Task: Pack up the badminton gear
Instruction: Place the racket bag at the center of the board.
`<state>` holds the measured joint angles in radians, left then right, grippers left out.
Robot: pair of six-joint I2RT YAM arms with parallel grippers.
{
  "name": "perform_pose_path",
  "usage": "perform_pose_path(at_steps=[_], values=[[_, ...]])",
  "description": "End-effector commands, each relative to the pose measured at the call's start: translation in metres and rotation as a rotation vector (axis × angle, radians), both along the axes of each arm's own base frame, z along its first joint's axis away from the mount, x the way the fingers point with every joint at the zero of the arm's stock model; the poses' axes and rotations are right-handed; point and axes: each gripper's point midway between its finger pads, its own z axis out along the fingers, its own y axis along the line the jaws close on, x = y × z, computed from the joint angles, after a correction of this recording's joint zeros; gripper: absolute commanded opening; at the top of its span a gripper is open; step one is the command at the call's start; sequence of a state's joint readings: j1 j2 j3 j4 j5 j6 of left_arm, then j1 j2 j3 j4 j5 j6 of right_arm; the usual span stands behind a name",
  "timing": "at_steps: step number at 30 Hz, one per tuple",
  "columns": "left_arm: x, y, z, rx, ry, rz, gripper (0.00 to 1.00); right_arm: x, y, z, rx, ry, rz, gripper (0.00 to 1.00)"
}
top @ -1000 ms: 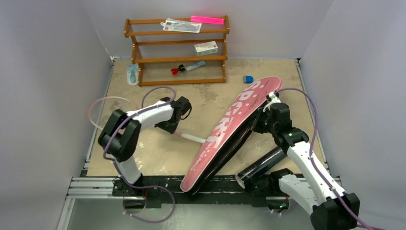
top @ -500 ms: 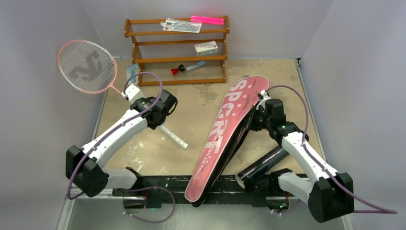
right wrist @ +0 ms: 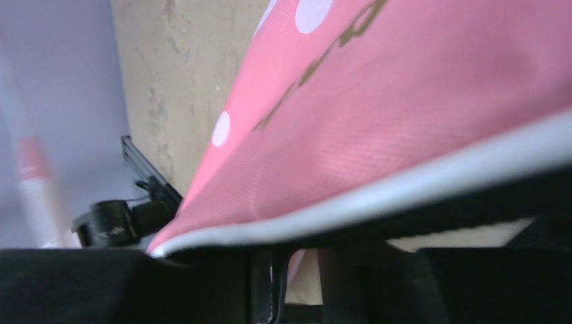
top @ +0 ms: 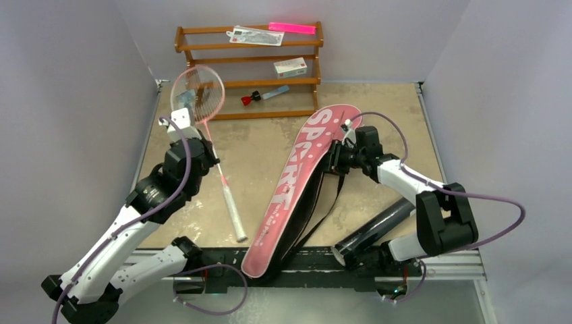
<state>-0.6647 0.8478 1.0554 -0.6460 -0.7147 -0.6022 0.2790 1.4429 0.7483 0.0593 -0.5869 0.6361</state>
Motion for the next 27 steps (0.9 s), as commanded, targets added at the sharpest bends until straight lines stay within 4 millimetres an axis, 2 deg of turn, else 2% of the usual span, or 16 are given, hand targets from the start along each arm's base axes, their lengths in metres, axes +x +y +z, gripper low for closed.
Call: perform_pose_path(at_steps=[1, 6, 8, 10, 11, 14, 16, 18, 21, 24, 27], values=[[-0.002, -0.018, 0.014, 0.031, -0.022, -0.148, 0.00, 0.013, -0.003, 0.036, -0.038, -0.111, 0.000, 0.44], [-0.009, -0.010, 0.015, 0.017, -0.029, -0.124, 0.00, 0.002, -0.037, 0.046, -0.207, -0.152, -0.094, 0.61], [-0.009, -0.008, 0.008, 0.009, -0.021, -0.107, 0.00, -0.004, -0.045, 0.054, -0.238, -0.183, -0.096, 0.66], [-0.007, -0.009, -0.009, -0.007, 0.006, -0.081, 0.00, -0.003, -0.052, 0.064, -0.266, -0.230, -0.121, 0.69], [-0.007, -0.010, -0.019, -0.013, 0.026, -0.069, 0.05, -0.005, -0.053, 0.069, -0.269, -0.242, -0.117, 0.71], [-0.007, -0.004, -0.048, -0.021, 0.075, -0.003, 0.37, -0.011, -0.057, 0.079, -0.278, -0.257, -0.116, 0.78], [-0.008, 0.000, -0.059, -0.046, 0.084, 0.029, 0.52, -0.014, -0.058, 0.085, -0.281, -0.269, -0.112, 0.82], [-0.008, 0.009, -0.071, -0.071, 0.091, 0.078, 0.62, -0.017, -0.058, 0.091, -0.275, -0.289, -0.107, 0.87], [-0.006, 0.021, -0.091, -0.092, 0.121, 0.139, 0.68, -0.021, -0.054, 0.101, -0.244, -0.326, -0.091, 0.92], [-0.003, 0.033, -0.114, -0.070, 0.215, 0.195, 0.73, -0.026, -0.041, 0.112, -0.172, -0.369, -0.026, 0.93], [0.002, 0.054, -0.131, -0.086, 0.295, 0.328, 0.92, -0.028, -0.032, 0.118, -0.131, -0.379, 0.022, 0.93]])
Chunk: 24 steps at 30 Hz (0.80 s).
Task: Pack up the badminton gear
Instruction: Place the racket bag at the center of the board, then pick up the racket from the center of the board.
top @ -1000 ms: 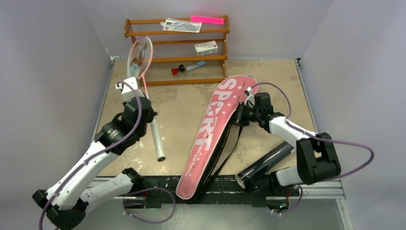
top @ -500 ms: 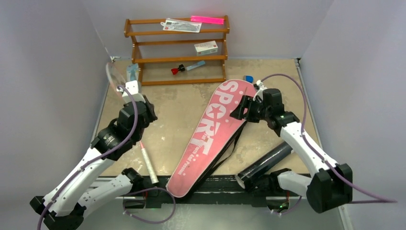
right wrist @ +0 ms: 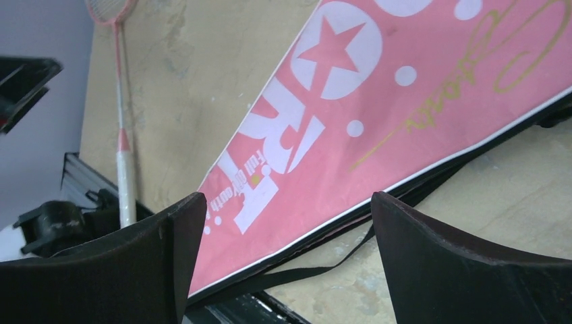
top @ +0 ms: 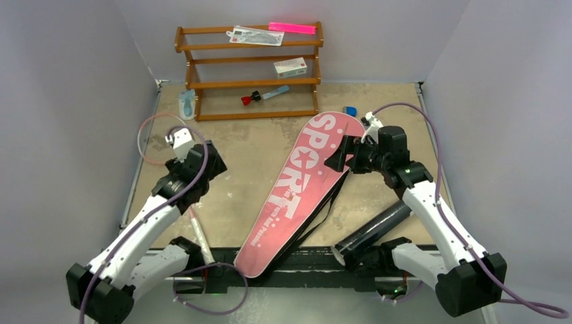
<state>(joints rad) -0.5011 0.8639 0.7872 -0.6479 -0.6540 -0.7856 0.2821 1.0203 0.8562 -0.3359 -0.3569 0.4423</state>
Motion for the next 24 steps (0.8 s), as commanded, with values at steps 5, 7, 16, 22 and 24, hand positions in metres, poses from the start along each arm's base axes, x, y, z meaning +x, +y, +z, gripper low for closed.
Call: perform_pose_path(at_steps=[5, 7, 16, 22, 24], values=[[0.023, 0.050, -0.037, -0.128, 0.099, 0.200, 0.97, -0.003, 0.015, 0.034, 0.046, -0.123, 0.134, 0.93], [0.030, 0.063, -0.045, -0.164, 0.111, 0.196, 0.96, -0.006, 0.015, 0.035, 0.041, -0.139, 0.145, 0.93], [0.055, 0.086, -0.073, -0.306, 0.159, 0.059, 0.89, -0.026, 0.020, 0.040, 0.088, -0.192, 0.220, 0.93], [0.049, 0.108, -0.096, -0.252, 0.258, 0.097, 0.84, -0.033, 0.017, 0.049, 0.094, -0.237, 0.209, 0.93], [0.045, 0.110, -0.109, -0.241, 0.313, 0.097, 0.80, -0.035, 0.016, 0.054, 0.098, -0.255, 0.206, 0.93]])
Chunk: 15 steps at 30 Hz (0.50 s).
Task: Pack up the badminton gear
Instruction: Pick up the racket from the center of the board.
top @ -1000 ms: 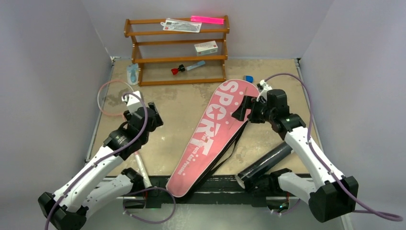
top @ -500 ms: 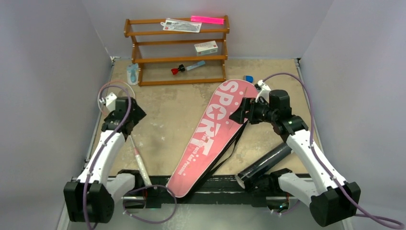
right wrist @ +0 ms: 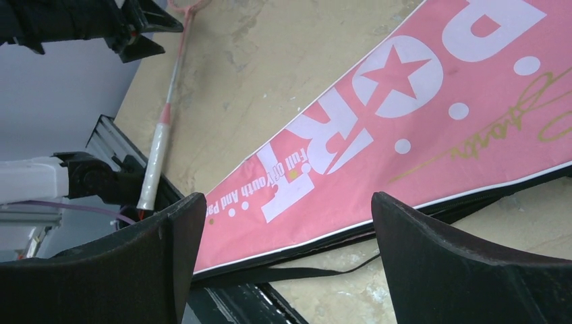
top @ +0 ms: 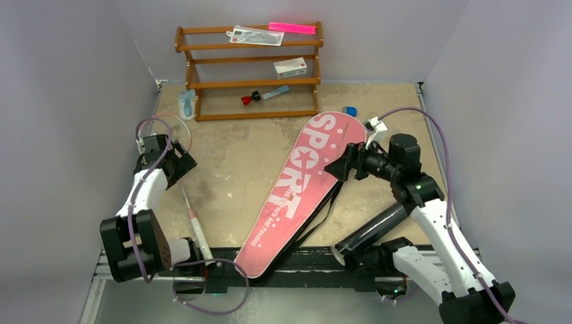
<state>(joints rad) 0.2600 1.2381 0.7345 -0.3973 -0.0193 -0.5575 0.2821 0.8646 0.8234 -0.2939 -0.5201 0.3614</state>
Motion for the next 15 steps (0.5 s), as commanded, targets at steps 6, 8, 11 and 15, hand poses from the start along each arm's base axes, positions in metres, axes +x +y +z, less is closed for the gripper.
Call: perform_pose_path(at_steps=[6, 8, 11, 15], values=[[-0.023, 0.010, -0.044, 0.096, 0.250, -0.013, 0.67, -0.008, -0.002, 0.021, 0.028, -0.097, 0.006, 0.93], [-0.025, 0.007, -0.046, 0.128, 0.257, -0.022, 0.63, -0.009, -0.003, 0.023, 0.029, -0.105, -0.001, 0.94], [-0.030, 0.004, -0.055, 0.118, 0.307, -0.019, 0.58, -0.010, -0.004, 0.025, 0.027, -0.111, -0.005, 0.93], [-0.033, -0.002, -0.070, 0.091, 0.382, -0.034, 0.47, -0.010, -0.005, 0.027, 0.027, -0.120, -0.014, 0.93]])
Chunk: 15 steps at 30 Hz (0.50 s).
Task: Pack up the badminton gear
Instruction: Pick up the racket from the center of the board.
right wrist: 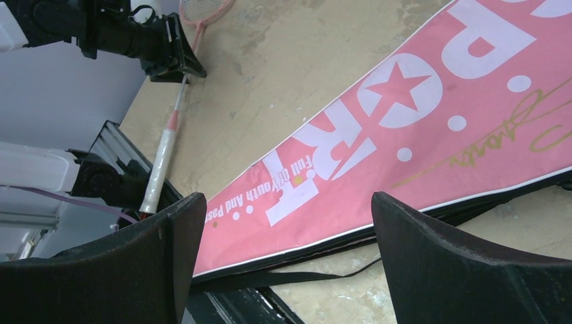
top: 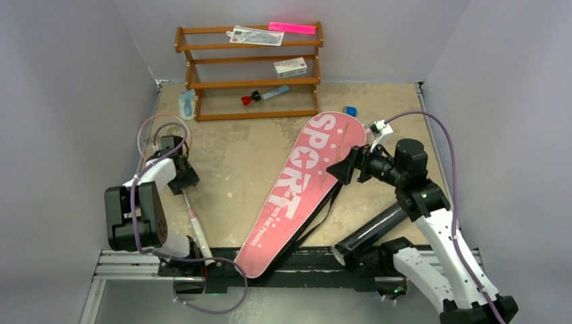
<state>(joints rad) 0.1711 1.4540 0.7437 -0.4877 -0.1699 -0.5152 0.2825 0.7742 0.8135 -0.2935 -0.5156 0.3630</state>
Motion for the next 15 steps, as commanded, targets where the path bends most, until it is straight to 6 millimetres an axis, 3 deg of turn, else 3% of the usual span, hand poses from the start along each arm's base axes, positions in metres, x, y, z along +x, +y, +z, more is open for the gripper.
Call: perform_pose_path(at_steps=[1, 5, 7, 9, 11, 15], values=[[0.002, 0.000, -0.007, -0.003, 0.060, 0.003, 0.45, 0.001, -0.002, 0.009, 0.005, -0.045, -0.012, 0.93], [0.003, 0.003, -0.010, -0.005, 0.064, 0.015, 0.30, 0.000, -0.004, 0.012, 0.006, -0.061, -0.026, 0.93], [0.007, -0.001, -0.012, -0.039, 0.052, 0.002, 0.11, 0.001, -0.005, 0.012, 0.005, -0.062, -0.029, 0.93], [0.012, -0.007, -0.009, -0.070, 0.032, -0.024, 0.00, 0.002, -0.004, 0.010, 0.004, -0.055, -0.030, 0.93], [0.016, -0.008, 0.000, -0.068, -0.012, -0.034, 0.00, 0.002, -0.004, 0.009, 0.004, -0.050, -0.028, 0.93], [0.018, 0.007, 0.037, 0.021, -0.137, 0.028, 0.00, 0.003, -0.003, 0.008, 0.005, -0.042, -0.021, 0.93]])
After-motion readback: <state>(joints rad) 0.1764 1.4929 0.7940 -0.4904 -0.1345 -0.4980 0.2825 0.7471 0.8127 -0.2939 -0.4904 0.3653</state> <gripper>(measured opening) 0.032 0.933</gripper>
